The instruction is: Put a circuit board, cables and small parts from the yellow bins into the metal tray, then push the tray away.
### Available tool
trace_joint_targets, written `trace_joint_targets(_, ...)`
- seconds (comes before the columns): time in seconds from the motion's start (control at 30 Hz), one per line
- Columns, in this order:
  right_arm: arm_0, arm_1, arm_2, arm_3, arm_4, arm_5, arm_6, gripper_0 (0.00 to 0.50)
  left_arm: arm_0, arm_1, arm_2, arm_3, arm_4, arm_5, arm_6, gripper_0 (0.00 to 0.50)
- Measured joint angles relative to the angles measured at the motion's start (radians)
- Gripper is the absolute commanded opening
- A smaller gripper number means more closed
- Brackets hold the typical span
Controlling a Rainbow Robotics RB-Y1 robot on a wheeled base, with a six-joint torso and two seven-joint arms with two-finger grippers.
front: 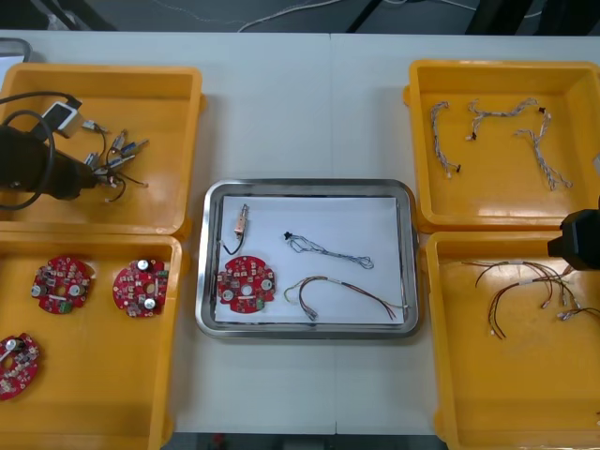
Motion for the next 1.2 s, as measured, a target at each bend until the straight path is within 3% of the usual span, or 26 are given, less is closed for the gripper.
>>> trace_joint_targets(0.43,0.0,0.0,-0.002,0.0,0.0,0.0,0.0,0.5,-0.001,0.0,0.025,-0.035,0.07,0.218,0.0,0.5)
trace_joint_targets(0.8,0.0,0.0,-0.002,0.0,0.0,0.0,0.0,0.5,-0.001,0.0,0.025,-0.035,0.076,0.218,0.0,0.496)
trace_joint_targets(1.2,0.0,0.0,-0.002,0.0,0.0,0.0,0.0,0.5,-0.001,0.0,-0.056,-0.035,0.075,0.124,0.0,0.486)
